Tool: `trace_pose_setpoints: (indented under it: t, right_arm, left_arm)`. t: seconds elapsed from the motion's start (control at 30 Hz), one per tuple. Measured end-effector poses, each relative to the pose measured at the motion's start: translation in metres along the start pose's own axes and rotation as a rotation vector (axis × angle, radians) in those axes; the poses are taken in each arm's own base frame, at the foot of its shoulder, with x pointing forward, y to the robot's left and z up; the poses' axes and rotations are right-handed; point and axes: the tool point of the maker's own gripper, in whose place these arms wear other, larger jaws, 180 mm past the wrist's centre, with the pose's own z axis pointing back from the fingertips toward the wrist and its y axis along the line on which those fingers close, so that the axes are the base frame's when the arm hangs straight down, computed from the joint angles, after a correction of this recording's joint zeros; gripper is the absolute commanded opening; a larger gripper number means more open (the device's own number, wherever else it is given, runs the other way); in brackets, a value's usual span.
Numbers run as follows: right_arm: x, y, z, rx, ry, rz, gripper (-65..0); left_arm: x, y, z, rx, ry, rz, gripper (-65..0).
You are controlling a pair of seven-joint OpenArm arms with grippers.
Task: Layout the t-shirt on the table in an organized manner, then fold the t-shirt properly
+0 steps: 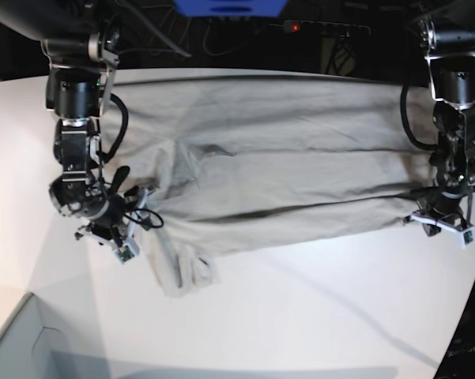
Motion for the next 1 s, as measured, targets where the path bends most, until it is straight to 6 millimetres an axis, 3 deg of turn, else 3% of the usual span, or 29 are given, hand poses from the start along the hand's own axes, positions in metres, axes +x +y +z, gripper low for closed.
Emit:
trace_pose_setpoints:
  t: [0.1, 0.57, 0.83, 1.0]
  right_arm:
    - [-0.0045, 0.0022, -0.0003, 0.005, 0.01, -0.002, -32.8]
    - [-0.0062, 0.0029, -0.0005, 0.006, 0.016, -0.001, -33.4]
    - [-0.0057, 0.0026, -0.0005, 0.005, 0.014, -0.001, -44.9]
    - [-0.0061, 0.0027, -0.0005, 0.005, 0.015, -0.001, -45.7]
  left_arm:
    - [0.0001, 0.0002, 0.0, 0.0, 0.0, 0.0, -64.8]
    - [0.0003, 0.0005, 0.0001, 0.001, 0.0, -0.001, -64.8]
    - [0.0009, 0.0013, 0.0002, 0.002, -0.001, -0.002, -64.8]
    - [0.0012, 0.0018, 0.0002, 0.003, -0.001, -0.003, -64.8]
